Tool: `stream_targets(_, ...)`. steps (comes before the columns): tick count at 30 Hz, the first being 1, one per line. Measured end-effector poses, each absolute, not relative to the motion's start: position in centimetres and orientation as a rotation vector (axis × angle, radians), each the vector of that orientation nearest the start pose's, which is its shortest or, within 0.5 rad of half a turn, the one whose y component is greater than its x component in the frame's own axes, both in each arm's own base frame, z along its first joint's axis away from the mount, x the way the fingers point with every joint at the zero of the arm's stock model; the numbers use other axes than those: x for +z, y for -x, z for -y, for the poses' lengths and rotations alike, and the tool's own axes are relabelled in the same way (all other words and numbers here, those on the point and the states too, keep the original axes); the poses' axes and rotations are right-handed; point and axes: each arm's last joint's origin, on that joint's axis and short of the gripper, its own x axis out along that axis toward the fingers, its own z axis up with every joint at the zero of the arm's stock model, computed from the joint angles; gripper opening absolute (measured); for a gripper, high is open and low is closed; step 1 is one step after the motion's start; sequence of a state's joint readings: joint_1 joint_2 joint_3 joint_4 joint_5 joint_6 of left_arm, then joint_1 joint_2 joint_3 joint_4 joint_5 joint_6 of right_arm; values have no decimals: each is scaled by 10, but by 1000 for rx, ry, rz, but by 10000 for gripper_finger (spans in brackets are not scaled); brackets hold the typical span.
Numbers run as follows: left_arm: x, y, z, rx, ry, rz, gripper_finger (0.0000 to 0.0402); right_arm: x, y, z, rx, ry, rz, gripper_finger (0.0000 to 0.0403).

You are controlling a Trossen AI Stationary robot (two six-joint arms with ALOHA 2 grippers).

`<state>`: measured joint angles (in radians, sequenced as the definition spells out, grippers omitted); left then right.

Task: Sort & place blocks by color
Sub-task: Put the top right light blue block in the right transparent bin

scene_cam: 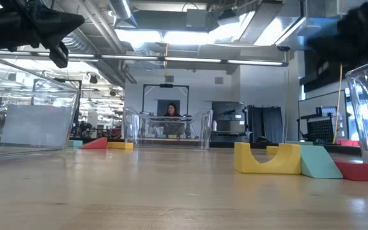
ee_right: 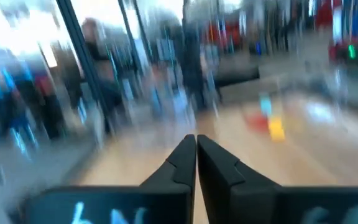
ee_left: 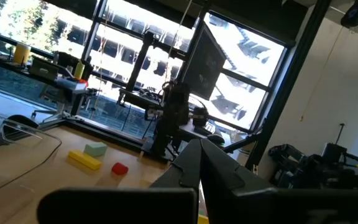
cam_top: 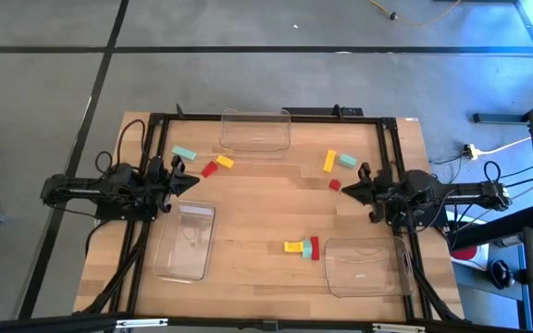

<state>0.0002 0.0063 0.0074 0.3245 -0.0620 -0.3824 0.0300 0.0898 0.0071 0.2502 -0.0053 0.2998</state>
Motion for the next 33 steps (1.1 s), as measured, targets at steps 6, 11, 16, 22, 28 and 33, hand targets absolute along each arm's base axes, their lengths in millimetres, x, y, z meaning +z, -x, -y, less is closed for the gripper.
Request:
stream_targets(6,196,-93,-2,-1,389,334,0,226,-82,1,67,-529,677,19)
stream_targets(11,196,-93,-2,-1,389,333,0,248,-68,3,86,-572,867,19)
stream_targets(16,196,-93,-2,-1,389,333,0,281,-75,4,20,-551,765,19)
stream_targets(22,196,-93,-2,-1,389,333,0,312,-112,7,-234,-509,342,22)
stream_targets(28,196,-93,-2,-1,389,334,0,312,-146,24,-533,-497,-249,94)
stream_targets(33,196,-92,-2,-1,389,334,0,300,-162,59,-750,-560,-719,194)
